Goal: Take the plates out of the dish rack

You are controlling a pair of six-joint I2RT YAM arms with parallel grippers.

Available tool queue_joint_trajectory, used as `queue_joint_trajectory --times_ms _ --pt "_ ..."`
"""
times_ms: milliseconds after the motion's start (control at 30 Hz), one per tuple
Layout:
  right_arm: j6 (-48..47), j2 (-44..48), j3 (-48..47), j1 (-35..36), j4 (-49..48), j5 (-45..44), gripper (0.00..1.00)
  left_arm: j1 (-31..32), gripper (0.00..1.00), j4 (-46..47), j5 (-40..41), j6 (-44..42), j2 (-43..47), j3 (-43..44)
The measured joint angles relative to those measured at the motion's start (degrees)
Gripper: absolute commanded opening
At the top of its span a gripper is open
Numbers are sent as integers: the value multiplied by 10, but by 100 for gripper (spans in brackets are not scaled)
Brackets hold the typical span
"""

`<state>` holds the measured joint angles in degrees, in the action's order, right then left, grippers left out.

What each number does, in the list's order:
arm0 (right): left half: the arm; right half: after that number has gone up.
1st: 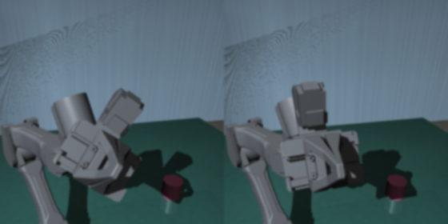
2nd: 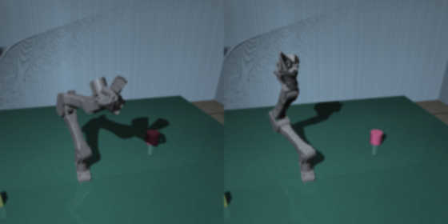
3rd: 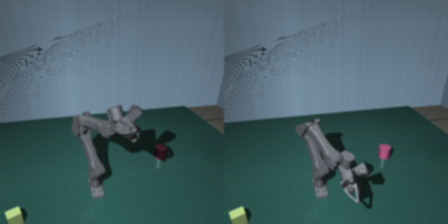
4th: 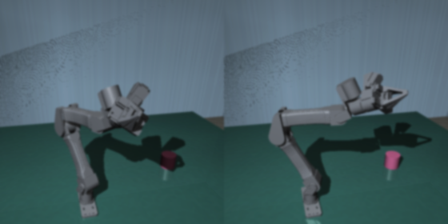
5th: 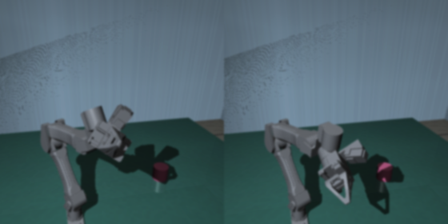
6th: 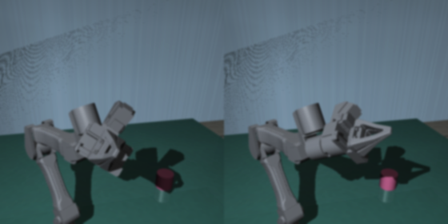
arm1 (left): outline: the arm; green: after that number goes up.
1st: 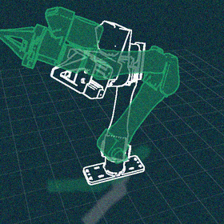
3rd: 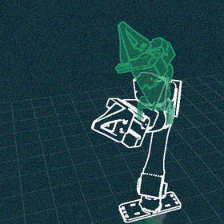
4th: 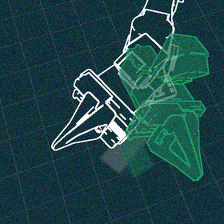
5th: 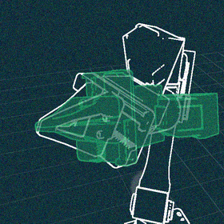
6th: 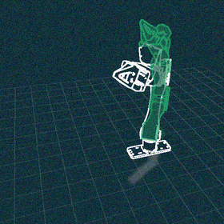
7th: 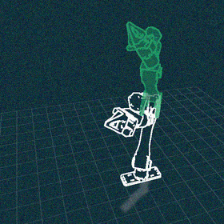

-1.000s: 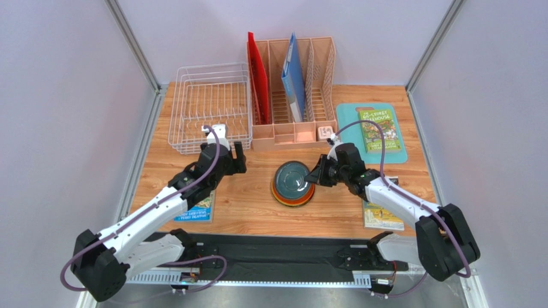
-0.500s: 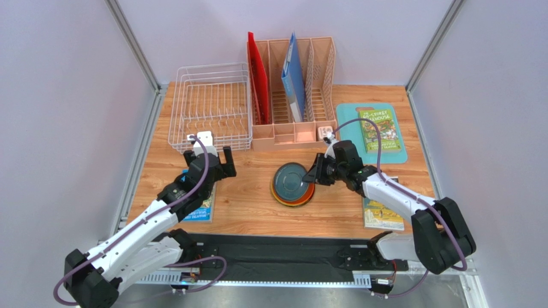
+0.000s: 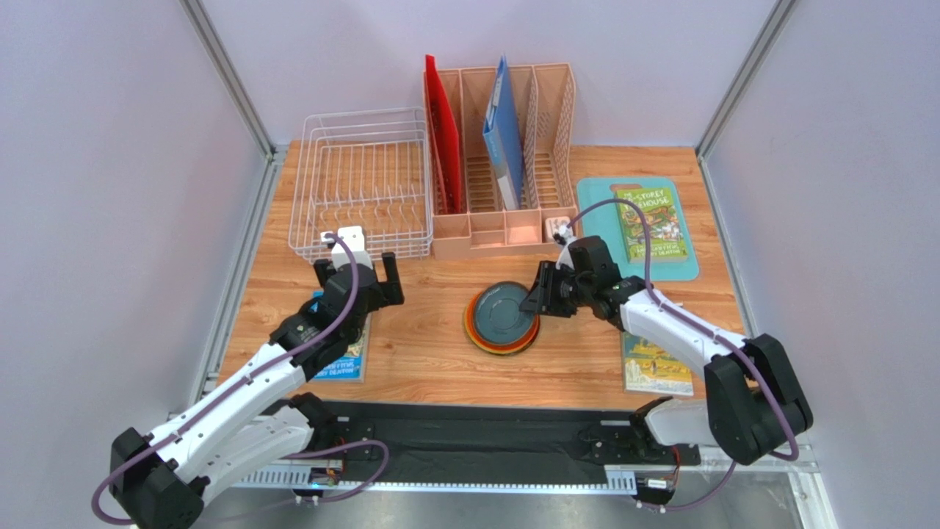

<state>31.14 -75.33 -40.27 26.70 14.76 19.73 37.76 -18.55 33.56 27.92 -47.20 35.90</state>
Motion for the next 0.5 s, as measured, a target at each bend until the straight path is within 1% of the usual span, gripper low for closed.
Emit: queue_joint_trajectory --times_ms 67,100,300,400,500 --pt "-4 -7 -2 0 8 -2 42 0 99 -1 0 0 0 0" --pt "-6 -9 -2 0 10 -3 46 0 99 -2 0 0 0 0" --pt "-19 -15 -3 0 26 -12 50 0 99 -2 4 -9 0 0" --pt "-31 -7 -3 0 39 -37 51 0 99 -2 5 -17 -4 0" --pt "-50 17 -7 0 61 -80 52 0 99 -7 7 -24 -12 0"
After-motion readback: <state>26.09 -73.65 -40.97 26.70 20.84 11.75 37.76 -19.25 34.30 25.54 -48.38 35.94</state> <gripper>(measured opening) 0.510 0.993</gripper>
